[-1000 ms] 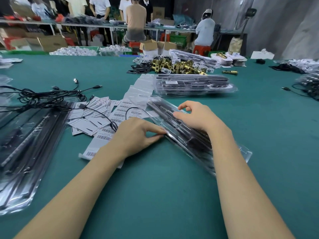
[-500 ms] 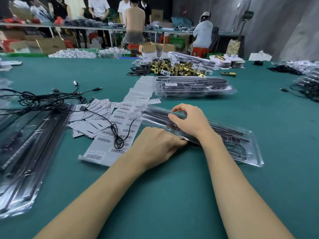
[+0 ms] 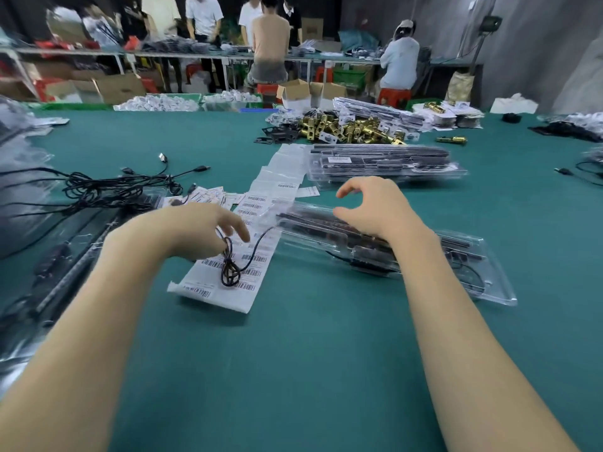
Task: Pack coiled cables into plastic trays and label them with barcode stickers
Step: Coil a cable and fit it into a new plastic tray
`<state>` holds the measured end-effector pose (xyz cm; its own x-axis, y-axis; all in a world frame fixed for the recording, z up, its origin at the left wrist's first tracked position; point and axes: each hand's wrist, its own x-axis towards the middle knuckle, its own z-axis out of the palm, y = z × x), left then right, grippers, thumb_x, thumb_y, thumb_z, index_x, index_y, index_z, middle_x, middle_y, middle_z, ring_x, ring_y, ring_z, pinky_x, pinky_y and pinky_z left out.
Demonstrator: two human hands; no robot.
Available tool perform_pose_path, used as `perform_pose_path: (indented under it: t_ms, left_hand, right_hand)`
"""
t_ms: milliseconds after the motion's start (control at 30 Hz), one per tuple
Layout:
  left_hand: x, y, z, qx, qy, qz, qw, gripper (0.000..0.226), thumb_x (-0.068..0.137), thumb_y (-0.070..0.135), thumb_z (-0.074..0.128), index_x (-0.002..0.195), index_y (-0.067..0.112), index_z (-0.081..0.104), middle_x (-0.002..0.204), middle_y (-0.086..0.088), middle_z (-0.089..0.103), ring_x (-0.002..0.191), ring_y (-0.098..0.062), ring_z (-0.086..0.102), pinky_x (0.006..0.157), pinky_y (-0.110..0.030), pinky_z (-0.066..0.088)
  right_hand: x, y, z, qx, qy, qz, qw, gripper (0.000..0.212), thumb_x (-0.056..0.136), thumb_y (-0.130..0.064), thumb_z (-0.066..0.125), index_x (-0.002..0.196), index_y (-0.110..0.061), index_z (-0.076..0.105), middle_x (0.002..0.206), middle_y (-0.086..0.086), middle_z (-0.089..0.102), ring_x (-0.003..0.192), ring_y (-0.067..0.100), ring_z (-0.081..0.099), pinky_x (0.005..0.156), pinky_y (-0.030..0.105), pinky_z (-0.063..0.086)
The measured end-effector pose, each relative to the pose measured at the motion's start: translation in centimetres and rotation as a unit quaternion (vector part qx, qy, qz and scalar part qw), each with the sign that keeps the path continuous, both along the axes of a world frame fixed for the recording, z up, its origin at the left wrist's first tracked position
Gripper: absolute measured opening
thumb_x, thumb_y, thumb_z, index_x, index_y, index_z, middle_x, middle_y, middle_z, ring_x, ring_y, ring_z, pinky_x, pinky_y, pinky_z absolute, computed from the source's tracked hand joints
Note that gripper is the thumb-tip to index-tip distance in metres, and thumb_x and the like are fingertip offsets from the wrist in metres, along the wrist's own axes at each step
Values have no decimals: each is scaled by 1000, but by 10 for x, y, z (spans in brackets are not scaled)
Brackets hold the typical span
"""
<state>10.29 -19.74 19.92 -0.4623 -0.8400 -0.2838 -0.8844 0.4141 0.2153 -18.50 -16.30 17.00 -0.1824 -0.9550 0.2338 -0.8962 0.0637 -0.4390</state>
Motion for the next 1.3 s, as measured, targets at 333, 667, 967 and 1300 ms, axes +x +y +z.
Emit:
perform_pose_path:
  t_ms: [333, 667, 967, 1300]
  left_hand:
    - [-10, -2, -20, -68, 60, -27, 996, 22, 78, 16, 73, 86, 34, 66, 88, 7, 62, 86, -14, 57, 67, -25, 44]
    - [-3, -2, 2, 34, 268, -68, 960, 14, 90, 27, 70, 93, 36, 60, 88, 7, 73, 77, -14, 66, 72, -35, 50]
    - [-41, 13, -8, -51, 309, -112, 943, 10, 89, 27, 69, 94, 30, 61, 88, 13, 69, 65, -6, 53, 68, -26, 45]
    - [-62, 27, -17, -28, 416, -120, 901, 44, 79, 36, 82, 109, 23, 52, 90, 6, 73, 86, -8, 65, 80, -15, 49]
  right_hand:
    - [48, -5, -13, 69, -81, 87, 990, 11, 84, -34, 72, 95, -33, 69, 91, -16, 65, 86, 2, 61, 66, 15, 44]
    - [48, -2, -10, 62, -109, 92, 988, 9, 86, -33, 69, 95, -32, 71, 93, -14, 68, 89, 2, 62, 69, 19, 46]
    - [39, 20, 4, 40, -335, 101, 936, 29, 98, -13, 48, 100, -26, 74, 91, -10, 76, 78, 5, 62, 68, 23, 48]
    - [13, 54, 19, 173, -361, 173, 900, 20, 94, -18, 68, 114, -15, 68, 97, 7, 73, 69, 9, 52, 60, 19, 48]
